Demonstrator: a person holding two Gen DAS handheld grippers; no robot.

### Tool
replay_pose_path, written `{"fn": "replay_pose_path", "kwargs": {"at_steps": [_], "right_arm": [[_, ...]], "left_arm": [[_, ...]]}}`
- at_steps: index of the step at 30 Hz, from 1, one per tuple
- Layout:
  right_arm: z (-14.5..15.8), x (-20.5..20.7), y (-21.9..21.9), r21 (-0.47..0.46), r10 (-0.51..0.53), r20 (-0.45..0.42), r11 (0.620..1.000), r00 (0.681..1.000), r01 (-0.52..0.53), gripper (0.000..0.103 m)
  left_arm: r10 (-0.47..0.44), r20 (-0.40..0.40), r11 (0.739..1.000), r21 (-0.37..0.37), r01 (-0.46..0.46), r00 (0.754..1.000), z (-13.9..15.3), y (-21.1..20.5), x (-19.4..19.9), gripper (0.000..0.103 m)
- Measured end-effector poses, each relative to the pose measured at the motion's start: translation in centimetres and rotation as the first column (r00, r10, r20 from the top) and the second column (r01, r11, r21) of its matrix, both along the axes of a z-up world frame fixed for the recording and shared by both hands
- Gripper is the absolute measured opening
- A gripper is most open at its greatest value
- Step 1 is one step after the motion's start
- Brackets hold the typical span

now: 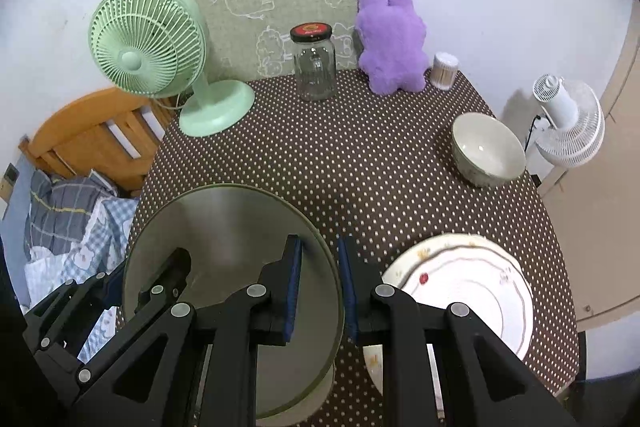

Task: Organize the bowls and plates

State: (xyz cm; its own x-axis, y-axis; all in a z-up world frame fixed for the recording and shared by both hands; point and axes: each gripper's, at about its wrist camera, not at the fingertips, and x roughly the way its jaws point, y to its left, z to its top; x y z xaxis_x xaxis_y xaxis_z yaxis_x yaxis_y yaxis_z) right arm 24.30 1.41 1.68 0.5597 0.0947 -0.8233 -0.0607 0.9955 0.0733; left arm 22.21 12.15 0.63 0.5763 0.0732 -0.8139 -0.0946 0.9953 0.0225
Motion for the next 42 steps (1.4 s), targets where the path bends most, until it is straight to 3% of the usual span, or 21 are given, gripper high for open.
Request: {"fn": "replay_pose_path", "kwargs": {"at_steps": [22,42], "right_arm": [[-6.4,-2.5,-0.1,-0.037,-0.029,-0.147,0.999,0.989,0.024,0.023],[-8.9,-2.2,1.1,-0.056,-0.105,-0.189,0.994,0.976,0.096,0.023]], "left_arm": [[-0.032,-0.129,0.999,-0.037,0.027,0.991,-6.1,0.0,-2.3,0.022],[-0.117,-0.161,0.993,-0.046,0.11,0.98,-8.3,1.1,-1.5,0.022]]}}
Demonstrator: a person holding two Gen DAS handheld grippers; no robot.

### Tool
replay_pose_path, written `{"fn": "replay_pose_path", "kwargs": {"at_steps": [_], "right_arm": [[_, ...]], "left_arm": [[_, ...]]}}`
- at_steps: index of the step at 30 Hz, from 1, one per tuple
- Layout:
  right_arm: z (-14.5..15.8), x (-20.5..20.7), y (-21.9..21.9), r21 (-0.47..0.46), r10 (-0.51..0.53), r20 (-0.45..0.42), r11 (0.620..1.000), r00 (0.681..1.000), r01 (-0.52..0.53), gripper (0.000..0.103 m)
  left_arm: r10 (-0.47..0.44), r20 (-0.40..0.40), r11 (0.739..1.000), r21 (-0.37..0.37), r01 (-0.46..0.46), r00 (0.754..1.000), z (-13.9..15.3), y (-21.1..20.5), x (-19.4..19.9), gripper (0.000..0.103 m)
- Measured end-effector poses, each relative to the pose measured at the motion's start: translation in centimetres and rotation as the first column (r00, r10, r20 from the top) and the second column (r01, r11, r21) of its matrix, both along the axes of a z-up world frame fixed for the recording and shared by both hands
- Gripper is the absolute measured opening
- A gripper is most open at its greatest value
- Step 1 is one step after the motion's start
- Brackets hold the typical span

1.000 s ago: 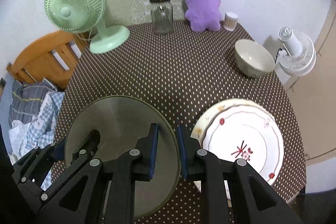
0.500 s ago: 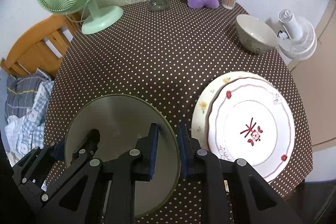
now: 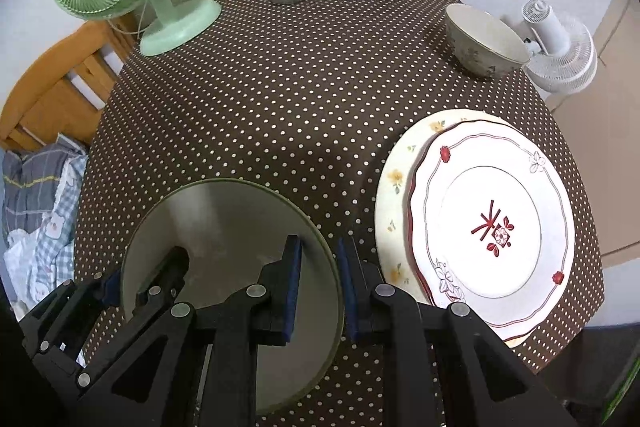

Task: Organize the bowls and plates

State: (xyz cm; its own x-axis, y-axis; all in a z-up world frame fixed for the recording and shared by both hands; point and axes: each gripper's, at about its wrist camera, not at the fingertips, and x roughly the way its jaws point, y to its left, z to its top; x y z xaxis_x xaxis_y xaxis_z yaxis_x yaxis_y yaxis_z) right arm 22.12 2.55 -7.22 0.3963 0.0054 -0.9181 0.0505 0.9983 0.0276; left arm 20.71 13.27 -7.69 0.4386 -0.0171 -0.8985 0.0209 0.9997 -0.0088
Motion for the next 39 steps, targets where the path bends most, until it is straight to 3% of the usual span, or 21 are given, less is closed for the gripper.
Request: {"fn": "replay_pose_path", "kwargs": {"at_steps": [4,6,11,13,14,15,16,27,39], "right_arm": [[0.0,-0.1,0.2,-0.008,-0.02,0.011,1.0,1.0,0.021,0.025],[0.0,-0.2,0.3,-0.015,-0.028,0.015,0.999,0.999,0.029,0.026],[0.5,-0.3,0.7,-0.029,-0.031,0.008,0.999,0.999,0.031,0.031],[1.0,-0.5,0.7,-0.009,-0.032,0.016,0.999,0.999,0.032,0.042],[1.2,-0.6,0.8,-0.01,-0.031,0.023,0.999,0.999,0.031,0.047],[1.7,-0.7,1.0,-0.005,-0.026,0.038,1.0,0.999,0.026,0.059],[2.1,-0.8,1.0,0.003,-0.025,0.053,1.0,0.998,0.025,0.066],[6.2,-0.1,-1.4,0.017,0.019,0.155,1.0,0.988,-0.022,0.076],[8.4,3.0,-8.0,0.008,0.104,0.199,0.994,0.975,-0.107,0.077]], "left_arm": [[-0.026,-0.006,0.999,-0.029,0.026,1.0,0.0,0.1,0.2,0.023],[-0.046,-0.013,0.998,-0.045,0.045,0.999,0.0,0.2,0.2,0.031],[-0.092,-0.026,0.994,-0.053,0.091,0.995,0.6,0.3,0.3,0.039],[-0.103,-0.015,0.994,-0.038,0.102,0.995,1.2,0.3,0.2,0.051],[-0.106,-0.008,0.994,-0.038,0.106,0.994,1.6,0.2,0.2,0.063],[-0.11,0.004,0.993,-0.04,0.11,0.994,2.0,0.2,0.2,0.069],[-0.109,0.016,0.993,-0.037,0.109,0.994,2.4,0.2,0.2,0.07],[-0.048,0.109,0.999,-0.009,0.049,0.993,6.3,-1.3,0.9,0.082],[0.051,0.158,0.999,-0.003,-0.051,0.986,8.3,-7.4,3.0,0.083]]}}
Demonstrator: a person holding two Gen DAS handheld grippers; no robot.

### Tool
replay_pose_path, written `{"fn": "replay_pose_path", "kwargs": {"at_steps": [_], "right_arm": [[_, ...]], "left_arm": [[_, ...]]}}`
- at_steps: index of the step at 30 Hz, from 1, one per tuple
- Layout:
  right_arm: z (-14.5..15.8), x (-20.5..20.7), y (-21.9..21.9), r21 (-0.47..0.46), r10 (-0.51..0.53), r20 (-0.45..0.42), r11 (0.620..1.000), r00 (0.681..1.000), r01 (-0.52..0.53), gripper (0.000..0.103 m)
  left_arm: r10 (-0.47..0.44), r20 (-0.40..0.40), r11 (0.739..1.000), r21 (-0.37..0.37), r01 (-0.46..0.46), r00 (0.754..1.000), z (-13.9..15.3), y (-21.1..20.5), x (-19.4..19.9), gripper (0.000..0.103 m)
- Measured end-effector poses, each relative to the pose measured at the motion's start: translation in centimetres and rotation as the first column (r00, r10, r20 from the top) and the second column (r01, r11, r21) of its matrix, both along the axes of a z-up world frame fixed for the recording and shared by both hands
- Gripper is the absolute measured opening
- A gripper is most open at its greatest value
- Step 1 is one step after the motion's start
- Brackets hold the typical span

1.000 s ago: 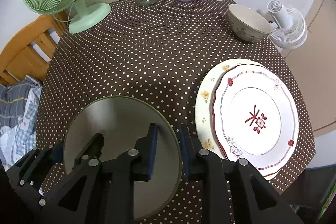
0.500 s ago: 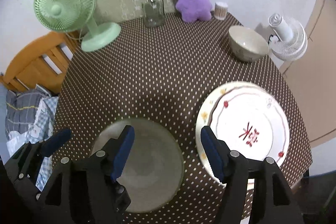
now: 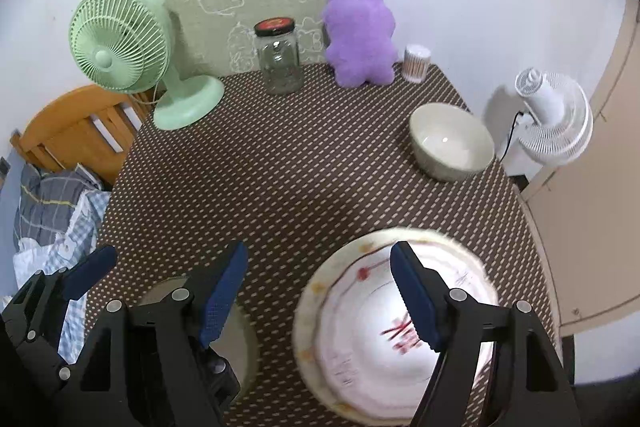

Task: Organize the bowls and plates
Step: 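Open both tools and move them toward the cream bowl by the white fan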

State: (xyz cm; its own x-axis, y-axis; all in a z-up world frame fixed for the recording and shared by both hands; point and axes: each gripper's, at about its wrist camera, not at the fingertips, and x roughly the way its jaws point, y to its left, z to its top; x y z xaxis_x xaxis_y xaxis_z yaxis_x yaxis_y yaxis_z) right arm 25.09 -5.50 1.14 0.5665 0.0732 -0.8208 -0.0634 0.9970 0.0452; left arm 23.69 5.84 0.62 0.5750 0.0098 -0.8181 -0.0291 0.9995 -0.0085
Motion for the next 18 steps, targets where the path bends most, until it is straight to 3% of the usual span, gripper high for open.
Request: {"fn": "replay_pose_path", "kwargs": {"at_steps": [18], "right_arm": [[0.1,6.9,-10.5,0.001,0.023,0.035,1.0,0.999,-0.023,0.077]], "left_arm": [[0.03,0.037,1.0,0.006,-0.03,0.999,0.6,-10.6,7.3,0.082]]}}
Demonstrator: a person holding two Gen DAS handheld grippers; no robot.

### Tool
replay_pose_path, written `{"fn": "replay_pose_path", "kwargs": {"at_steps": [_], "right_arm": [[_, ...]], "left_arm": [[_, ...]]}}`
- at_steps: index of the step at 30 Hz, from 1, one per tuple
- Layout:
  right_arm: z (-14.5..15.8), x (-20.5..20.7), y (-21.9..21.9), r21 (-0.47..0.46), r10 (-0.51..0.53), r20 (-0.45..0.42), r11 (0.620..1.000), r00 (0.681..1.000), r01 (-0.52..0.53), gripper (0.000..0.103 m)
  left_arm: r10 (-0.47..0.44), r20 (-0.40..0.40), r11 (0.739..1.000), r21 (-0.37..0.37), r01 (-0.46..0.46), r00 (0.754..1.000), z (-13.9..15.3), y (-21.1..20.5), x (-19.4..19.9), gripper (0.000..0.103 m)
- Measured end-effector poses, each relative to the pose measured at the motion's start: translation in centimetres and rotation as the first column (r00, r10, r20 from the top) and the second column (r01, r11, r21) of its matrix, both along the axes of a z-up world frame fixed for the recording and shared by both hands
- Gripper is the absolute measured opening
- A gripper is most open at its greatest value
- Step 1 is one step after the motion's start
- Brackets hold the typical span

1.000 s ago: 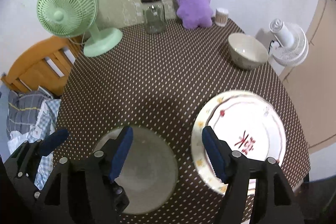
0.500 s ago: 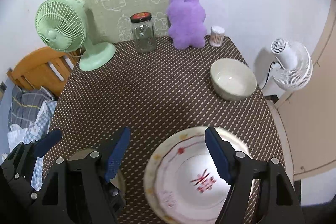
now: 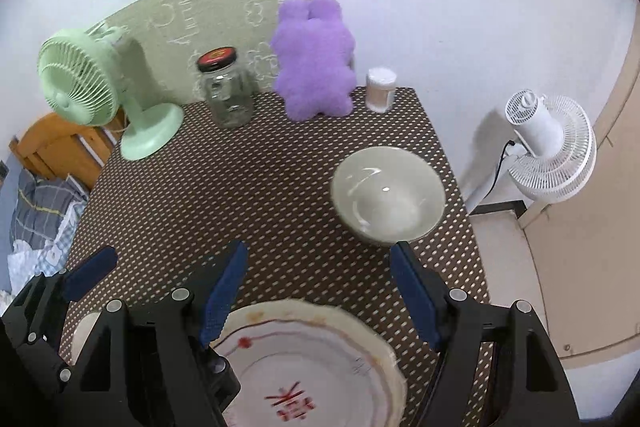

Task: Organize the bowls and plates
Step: 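Open both tools and move them toward the cream bowl by the white fan, then grasp the rim of the cream bowl with both tools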

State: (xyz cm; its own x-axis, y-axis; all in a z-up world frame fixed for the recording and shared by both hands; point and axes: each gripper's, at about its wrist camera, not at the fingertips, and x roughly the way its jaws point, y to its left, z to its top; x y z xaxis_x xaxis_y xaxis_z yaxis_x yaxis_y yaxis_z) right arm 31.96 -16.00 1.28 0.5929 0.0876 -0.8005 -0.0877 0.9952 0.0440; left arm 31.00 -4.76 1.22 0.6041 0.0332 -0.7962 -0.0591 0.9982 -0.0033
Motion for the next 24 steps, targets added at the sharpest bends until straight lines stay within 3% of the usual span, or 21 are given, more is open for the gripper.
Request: {"fn": "replay_pose_path", "kwargs": {"at_steps": [12,24], "right_arm": [[-1.4,4.7,-5.8,0.025,-0.069,0.014,0.997,0.997,0.069,0.077],[-5.4,8.7,-9.7,0.032,-0.158,-0.046,0.987,0.986,0.16,0.072]], "left_arm": [[-0.031,0.002,0.999,0.025,0.031,1.0,-1.5,-4.6,5.2,0.076],[-0.093,-0.055,0.995,0.03,0.095,0.994,-5.3,-8.3,9.6,0.064]]}}
